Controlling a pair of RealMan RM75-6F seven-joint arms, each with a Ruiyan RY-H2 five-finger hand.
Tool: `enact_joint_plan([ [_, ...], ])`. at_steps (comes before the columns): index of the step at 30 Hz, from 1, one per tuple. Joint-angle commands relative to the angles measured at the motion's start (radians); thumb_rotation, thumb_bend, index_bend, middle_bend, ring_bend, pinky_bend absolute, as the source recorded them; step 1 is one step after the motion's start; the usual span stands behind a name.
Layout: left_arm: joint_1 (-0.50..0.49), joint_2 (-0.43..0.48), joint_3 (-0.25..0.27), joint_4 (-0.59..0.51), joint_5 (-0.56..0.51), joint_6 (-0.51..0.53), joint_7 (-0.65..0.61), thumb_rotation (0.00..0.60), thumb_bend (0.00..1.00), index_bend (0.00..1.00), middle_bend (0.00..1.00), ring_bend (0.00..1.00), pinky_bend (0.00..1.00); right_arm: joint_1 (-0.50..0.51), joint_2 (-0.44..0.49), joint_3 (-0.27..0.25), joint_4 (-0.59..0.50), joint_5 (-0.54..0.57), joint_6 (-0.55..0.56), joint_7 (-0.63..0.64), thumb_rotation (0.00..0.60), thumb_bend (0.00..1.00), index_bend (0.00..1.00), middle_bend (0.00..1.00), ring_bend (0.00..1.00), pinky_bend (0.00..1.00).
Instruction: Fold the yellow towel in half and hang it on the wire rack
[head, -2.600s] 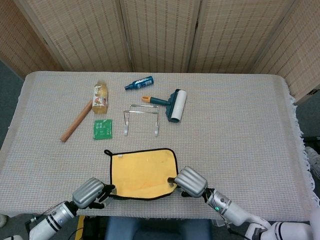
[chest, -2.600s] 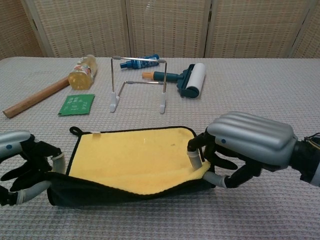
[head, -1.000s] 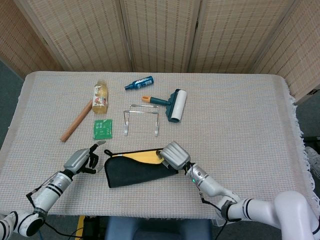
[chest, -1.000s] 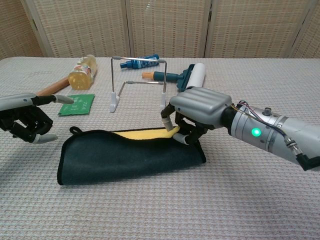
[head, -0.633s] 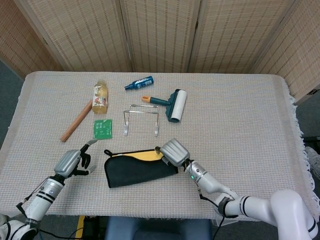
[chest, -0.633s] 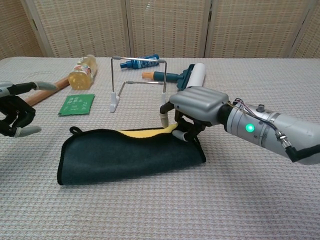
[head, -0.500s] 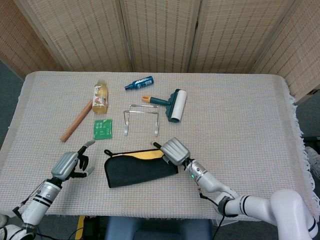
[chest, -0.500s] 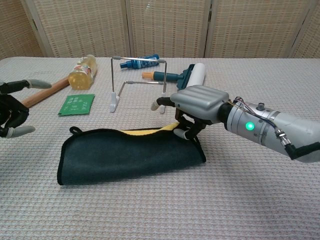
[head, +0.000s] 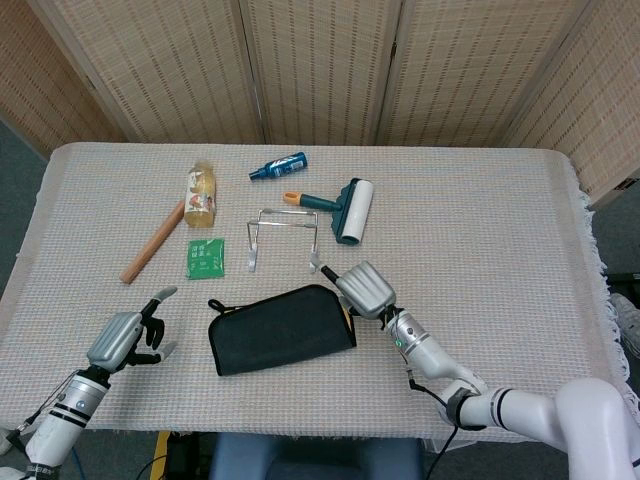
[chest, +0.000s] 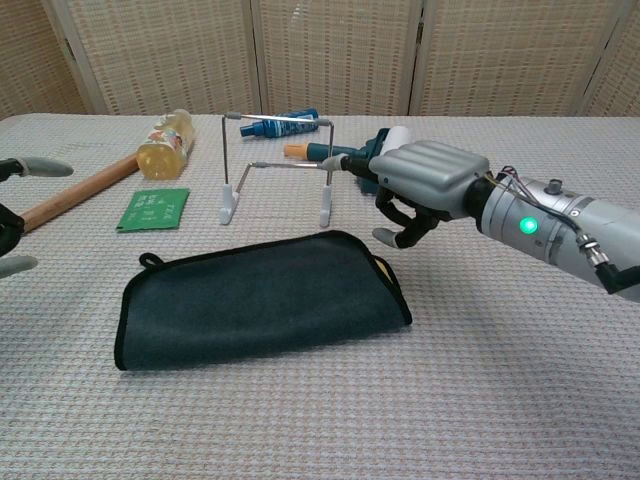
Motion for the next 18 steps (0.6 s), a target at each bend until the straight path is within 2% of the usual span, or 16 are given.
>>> enact_joint_plan([
  [1, 0.006, 0.006, 0.001, -0.005, 0.000, 0.002, -0.002, 0.600, 0.37, 0.00, 0.77, 0.69, 0.86, -0.011, 0.046, -0.026, -0.030, -0.045, 0.021, 0.044, 0.600, 0.41, 0.04, 0.80, 0.93, 1.00],
  [5, 0.015, 0.013, 0.005, -0.011, -0.002, 0.000, -0.001, 0.600, 0.37, 0.00, 0.77, 0.69, 0.86, -0.016, 0.102, -0.090, -0.034, -0.133, 0.036, 0.101, 0.600, 0.30, 0.23, 0.80, 0.93, 1.00],
  [9, 0.021, 0.014, 0.005, -0.015, -0.003, -0.004, 0.000, 0.600, 0.37, 0.00, 0.77, 0.69, 0.86, -0.012, 0.118, -0.129, -0.024, -0.168, 0.019, 0.103, 0.600, 0.26, 0.33, 0.80, 0.93, 1.00],
  [18, 0.033, 0.016, 0.004, -0.024, 0.002, -0.001, 0.008, 0.600, 0.37, 0.00, 0.77, 0.69, 0.86, 0.005, 0.088, -0.152, 0.039, -0.191, -0.009, 0.102, 0.600, 0.26, 0.37, 0.80, 0.93, 1.00],
])
